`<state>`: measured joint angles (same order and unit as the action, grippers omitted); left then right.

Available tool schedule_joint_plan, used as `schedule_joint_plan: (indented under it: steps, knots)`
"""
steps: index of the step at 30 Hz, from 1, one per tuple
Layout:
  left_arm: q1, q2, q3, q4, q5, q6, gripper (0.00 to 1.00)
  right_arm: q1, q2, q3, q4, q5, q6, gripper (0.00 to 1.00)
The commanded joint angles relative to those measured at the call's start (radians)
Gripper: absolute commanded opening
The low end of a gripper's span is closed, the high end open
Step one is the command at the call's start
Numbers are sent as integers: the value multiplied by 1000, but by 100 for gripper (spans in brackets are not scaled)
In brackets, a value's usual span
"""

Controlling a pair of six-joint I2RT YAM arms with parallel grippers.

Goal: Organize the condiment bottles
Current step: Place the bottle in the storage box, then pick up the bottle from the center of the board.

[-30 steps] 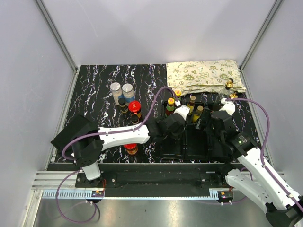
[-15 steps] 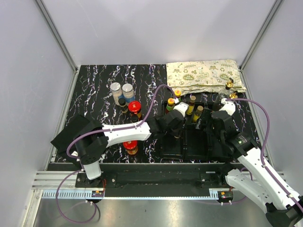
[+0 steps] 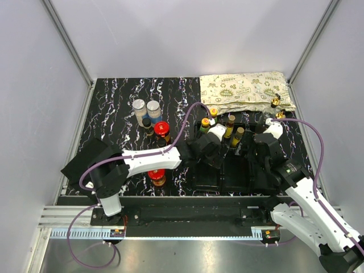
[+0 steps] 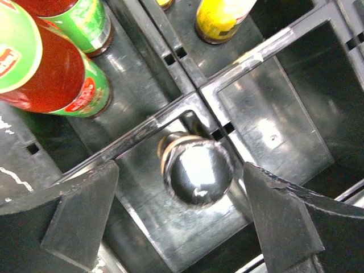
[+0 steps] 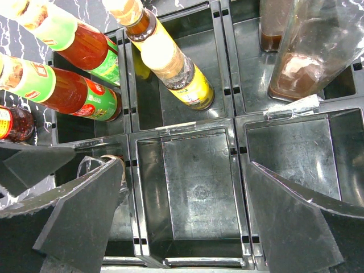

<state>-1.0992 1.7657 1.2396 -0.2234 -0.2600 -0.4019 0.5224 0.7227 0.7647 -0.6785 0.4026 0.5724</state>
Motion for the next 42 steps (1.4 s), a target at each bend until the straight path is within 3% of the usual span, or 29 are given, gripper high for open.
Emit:
schedule_joint_plan:
  steps: [1, 13, 22, 27, 38, 42]
  knots:
    - [-1, -90, 52, -25, -82, 40, 99, -4, -2, 27, 2, 33, 0, 100]
    - [27, -331, -49, -109, -298, 49, 99, -4, 9, 33, -4, 38, -2, 100]
    - [232, -451, -196, -223, -321, -158, 99, -4, 14, 35, -3, 38, -2, 100]
    - [278, -512, -270, -225, -341, -215, 99, -4, 17, 35, -1, 36, 0, 100]
    - [355, -456, -299, -195, -280, -244, 99, -2, 21, 30, -1, 36, 7, 100]
    - [361, -423, -313, -174, -254, -244, 95, -4, 23, 28, -1, 38, 7, 100]
